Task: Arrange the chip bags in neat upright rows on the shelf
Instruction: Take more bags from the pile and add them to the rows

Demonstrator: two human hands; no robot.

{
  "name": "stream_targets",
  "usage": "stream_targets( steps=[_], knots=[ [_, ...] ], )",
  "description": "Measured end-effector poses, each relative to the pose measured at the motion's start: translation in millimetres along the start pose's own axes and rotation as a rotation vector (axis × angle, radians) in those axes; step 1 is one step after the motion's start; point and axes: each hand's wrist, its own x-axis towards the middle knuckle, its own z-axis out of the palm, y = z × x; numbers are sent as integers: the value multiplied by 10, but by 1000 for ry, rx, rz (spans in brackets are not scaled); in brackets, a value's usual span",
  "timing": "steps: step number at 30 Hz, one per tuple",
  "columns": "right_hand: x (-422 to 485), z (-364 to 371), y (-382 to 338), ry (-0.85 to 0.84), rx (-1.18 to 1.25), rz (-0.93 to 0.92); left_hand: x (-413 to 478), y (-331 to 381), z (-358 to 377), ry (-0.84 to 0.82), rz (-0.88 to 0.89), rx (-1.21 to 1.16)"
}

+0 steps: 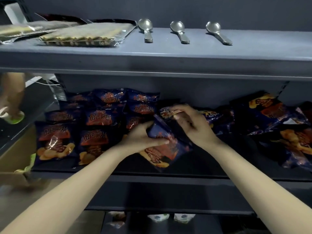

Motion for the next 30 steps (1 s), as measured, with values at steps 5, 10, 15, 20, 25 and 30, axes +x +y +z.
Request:
stream_targets(
  steps=[5,10,15,20,25,30],
  knots=[
    [-55,195,133,-35,509,409,-46,-70,-15,480,-62,-411],
    [-88,595,221,-173,368,362,-83,-190,64,662,-38,-371],
    [-189,887,296,-90,382,453,-123,-325,-13,745,-47,-196],
    [-233,1171,360,-4,286,513,-254,-450,-13,815,-30,343],
    [-338,1360,406,103,132,483,-488,-727,59,594,126,964],
    [-422,1437,466,218,-10,422,-513,-892,117,464,96,1066]
  ],
)
